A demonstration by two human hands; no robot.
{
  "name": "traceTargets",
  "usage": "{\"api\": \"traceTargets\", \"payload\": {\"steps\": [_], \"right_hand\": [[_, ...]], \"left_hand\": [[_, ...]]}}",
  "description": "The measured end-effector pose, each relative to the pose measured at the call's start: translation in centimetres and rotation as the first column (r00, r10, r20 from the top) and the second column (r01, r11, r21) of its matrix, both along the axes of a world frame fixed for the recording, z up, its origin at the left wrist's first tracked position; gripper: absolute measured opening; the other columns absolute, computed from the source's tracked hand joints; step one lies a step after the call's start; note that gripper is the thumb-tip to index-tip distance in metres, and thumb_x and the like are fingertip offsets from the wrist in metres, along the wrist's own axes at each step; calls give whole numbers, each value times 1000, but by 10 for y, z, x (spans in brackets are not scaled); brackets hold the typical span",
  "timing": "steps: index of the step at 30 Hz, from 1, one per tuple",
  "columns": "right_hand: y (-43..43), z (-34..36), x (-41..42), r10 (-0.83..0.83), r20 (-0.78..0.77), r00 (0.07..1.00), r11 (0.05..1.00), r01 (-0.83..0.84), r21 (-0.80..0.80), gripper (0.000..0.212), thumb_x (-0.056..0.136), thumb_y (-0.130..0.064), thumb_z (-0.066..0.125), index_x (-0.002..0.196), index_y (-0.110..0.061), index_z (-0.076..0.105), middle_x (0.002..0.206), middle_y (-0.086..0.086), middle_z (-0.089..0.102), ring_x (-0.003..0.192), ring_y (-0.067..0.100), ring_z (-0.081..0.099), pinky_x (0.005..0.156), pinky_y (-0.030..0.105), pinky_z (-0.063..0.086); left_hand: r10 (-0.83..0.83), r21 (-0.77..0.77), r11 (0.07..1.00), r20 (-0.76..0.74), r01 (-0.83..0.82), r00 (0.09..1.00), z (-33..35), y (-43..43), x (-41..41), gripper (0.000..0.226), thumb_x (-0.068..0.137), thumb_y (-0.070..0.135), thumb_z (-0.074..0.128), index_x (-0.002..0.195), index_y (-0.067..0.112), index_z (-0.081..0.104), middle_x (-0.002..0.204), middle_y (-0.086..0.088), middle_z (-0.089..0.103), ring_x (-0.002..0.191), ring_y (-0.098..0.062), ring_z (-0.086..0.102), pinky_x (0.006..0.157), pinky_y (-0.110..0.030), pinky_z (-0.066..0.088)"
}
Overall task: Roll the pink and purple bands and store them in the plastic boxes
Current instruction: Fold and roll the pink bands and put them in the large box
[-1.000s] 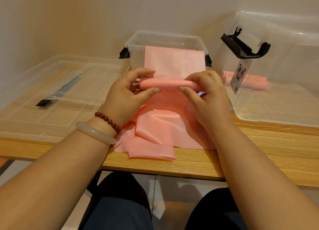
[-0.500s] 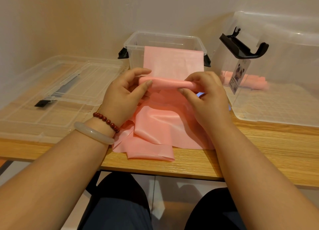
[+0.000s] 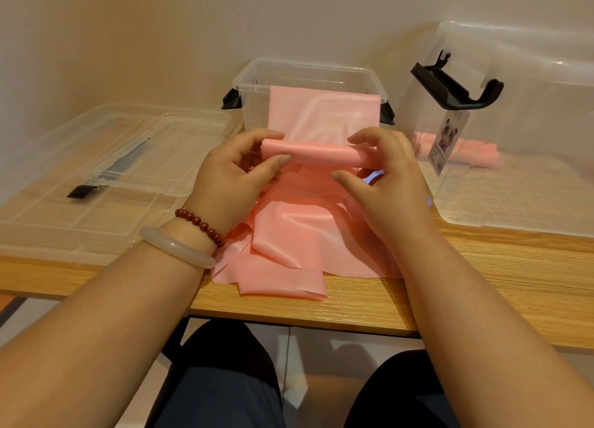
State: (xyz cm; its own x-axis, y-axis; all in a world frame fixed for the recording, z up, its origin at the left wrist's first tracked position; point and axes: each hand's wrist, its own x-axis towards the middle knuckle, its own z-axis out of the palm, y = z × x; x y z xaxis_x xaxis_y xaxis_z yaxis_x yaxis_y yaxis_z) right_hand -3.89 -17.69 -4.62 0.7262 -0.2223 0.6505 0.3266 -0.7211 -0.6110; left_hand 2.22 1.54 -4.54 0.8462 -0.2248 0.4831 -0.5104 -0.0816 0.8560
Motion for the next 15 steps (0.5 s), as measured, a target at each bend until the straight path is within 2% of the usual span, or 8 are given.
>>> {"api": "traceTargets", "payload": {"steps": [4, 7, 9, 12, 15], "right_hand": [[-1, -3, 3, -29, 41, 999, 1000, 29, -8, 24, 82, -15, 75, 97, -28, 60, 100, -9, 50, 89, -6, 42, 77, 1, 33], [-2, -3, 4, -20, 42, 999, 1000, 20, 1, 22, 83, -18, 74, 95, -30, 60, 95, -19, 46, 91, -13, 45, 78, 1, 33], [-3, -4, 4, -17, 40, 999, 1000, 17, 4, 16, 84, -20, 75, 97, -24, 66, 94, -22, 44, 92, -15, 45, 78, 1, 32], [-3, -4, 4, -17, 18, 1000, 1000, 17, 18, 18, 85, -22, 74, 102, -17, 70, 95, -21, 45, 92, -15, 45, 79, 0, 32], [-2, -2, 3, -5, 8, 1000, 1000, 5, 9, 28, 83, -23, 76, 110, -17, 68, 103, -13, 50, 93, -12, 45, 83, 0, 32]], "left_hand": [[-22, -24, 999, -2, 22, 1000, 2, 0, -3, 34, 87, 11, 68, 109, 33, 56, 87, 0, 65, 71, -9, 66, 63, -24, 56], [-26, -15, 1000, 2, 26, 1000, 1, 1, -2, 34, 85, 12, 72, 104, 37, 58, 95, -2, 65, 75, -13, 66, 63, -24, 55], [-19, 14, 1000, 23, 19, 1000, 1, 2, -1, 35, 82, 14, 75, 100, 40, 60, 99, -1, 65, 79, -16, 66, 63, -24, 54], [-10, 16, 1000, 33, 10, 999, 1, 2, 0, 33, 83, 14, 74, 96, 41, 61, 94, 3, 65, 78, -18, 66, 63, -26, 55], [24, 1, 1000, 14, -24, 1000, 1, 1, -1, 26, 86, 15, 71, 93, 39, 63, 87, 4, 67, 75, -16, 68, 60, -24, 56]]}}
